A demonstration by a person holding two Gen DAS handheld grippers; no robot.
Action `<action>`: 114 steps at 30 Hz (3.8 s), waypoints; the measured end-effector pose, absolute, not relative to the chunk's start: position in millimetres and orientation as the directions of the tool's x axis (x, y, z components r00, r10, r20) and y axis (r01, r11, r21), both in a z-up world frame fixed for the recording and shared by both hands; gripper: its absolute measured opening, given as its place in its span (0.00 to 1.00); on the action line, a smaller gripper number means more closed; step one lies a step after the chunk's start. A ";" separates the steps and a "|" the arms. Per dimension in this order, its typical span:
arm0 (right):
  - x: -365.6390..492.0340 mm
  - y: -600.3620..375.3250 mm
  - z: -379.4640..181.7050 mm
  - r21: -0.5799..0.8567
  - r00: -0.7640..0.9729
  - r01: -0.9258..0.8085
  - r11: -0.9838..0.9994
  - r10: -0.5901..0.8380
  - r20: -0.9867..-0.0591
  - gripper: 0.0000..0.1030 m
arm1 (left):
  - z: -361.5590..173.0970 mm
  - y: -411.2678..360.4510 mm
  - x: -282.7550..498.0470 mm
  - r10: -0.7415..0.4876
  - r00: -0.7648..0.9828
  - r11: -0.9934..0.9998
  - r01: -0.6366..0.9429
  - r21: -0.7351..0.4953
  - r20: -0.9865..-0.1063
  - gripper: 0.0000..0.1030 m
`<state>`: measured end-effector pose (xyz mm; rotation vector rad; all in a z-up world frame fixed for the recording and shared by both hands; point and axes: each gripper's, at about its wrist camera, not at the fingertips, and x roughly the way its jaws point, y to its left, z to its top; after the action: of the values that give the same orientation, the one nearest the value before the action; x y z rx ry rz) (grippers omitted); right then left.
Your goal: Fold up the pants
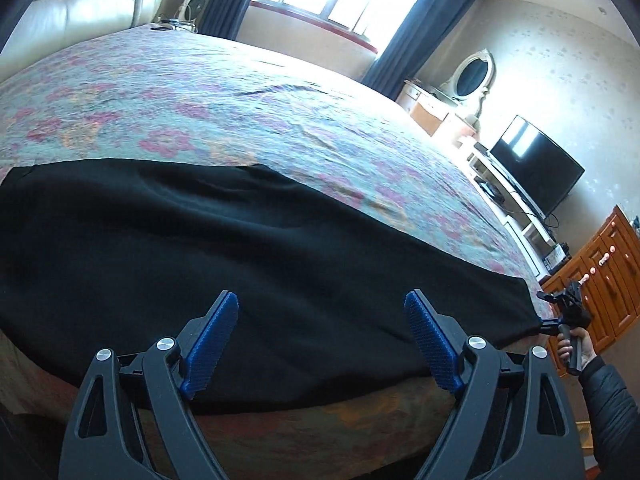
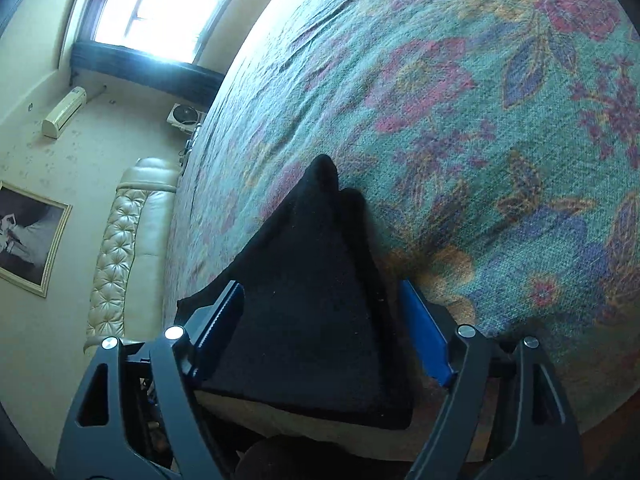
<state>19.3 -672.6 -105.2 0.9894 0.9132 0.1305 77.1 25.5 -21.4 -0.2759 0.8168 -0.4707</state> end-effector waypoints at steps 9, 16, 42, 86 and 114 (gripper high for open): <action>25.7 -659.3 -103.5 0.687 0.531 0.329 0.648 0.475 -0.702 0.23 | -42.5 70.2 112.9 -0.450 0.552 0.891 0.233 -0.389 -0.702 0.82; 18.8 -655.6 -92.1 0.648 0.539 0.375 0.664 0.413 -0.735 0.22 | -56.1 77.3 126.2 -0.505 0.474 0.863 0.269 -0.427 -0.722 0.87; 18.3 -595.1 23.1 0.648 0.664 0.325 0.689 0.321 -0.675 0.16 | -33.2 101.5 130.0 -0.434 0.576 0.900 0.244 -0.361 -0.693 0.95; 131.4 -288.6 70.7 0.525 0.581 -0.007 0.851 0.431 -0.690 0.16 | -38.6 99.6 118.9 -0.428 0.561 0.899 0.188 -0.395 -0.708 0.95; 167.4 -160.5 -39.3 0.217 0.426 -0.041 0.975 0.213 -0.879 0.21 | -40.9 102.6 120.7 -0.440 0.558 0.892 0.178 -0.417 -0.704 0.95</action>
<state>167.4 -160.5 -39.3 0.1713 1.1206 0.1600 120.7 102.6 -40.9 -0.3148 0.9108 -0.3718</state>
